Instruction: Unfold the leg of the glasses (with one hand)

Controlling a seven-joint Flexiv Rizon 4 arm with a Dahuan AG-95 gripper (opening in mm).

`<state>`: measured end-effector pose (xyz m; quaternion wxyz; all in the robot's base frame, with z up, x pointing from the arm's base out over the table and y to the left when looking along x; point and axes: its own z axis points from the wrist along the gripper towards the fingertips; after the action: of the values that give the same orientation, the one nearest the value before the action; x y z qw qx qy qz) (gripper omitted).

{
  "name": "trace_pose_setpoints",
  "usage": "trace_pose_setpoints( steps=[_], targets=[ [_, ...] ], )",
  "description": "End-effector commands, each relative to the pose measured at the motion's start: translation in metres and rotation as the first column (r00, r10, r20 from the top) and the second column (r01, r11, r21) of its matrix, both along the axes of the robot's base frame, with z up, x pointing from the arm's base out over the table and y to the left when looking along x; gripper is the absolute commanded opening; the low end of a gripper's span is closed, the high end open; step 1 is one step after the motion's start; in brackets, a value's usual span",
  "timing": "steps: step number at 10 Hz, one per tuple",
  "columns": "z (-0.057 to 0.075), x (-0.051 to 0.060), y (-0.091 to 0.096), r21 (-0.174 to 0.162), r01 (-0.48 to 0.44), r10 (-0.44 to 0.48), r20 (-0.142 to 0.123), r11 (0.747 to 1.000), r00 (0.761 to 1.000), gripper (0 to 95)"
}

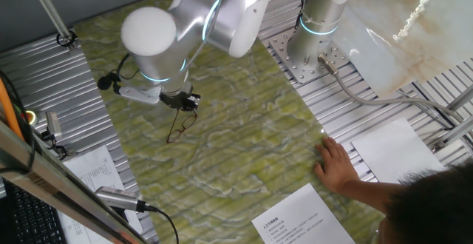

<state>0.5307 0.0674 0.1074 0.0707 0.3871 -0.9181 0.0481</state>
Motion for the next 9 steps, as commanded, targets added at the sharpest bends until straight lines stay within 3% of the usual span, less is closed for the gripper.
trace_pose_setpoints(
  steps=[1,3,5,8,9],
  targets=[
    [-0.002,0.018,0.006,-0.013,0.048,-0.047,0.020,0.999,0.999,19.0],
    [-0.004,0.020,0.003,-0.008,0.078,-0.078,0.052,0.997,0.996,19.0],
    [-0.003,0.021,-0.005,-0.006,0.083,-0.082,0.052,0.997,0.995,19.0],
    [-0.005,0.018,-0.010,0.071,0.122,-0.126,0.044,0.990,0.991,19.0],
    [-0.008,0.015,-0.010,0.071,0.132,-0.135,0.045,0.989,0.990,19.0]
  ],
)
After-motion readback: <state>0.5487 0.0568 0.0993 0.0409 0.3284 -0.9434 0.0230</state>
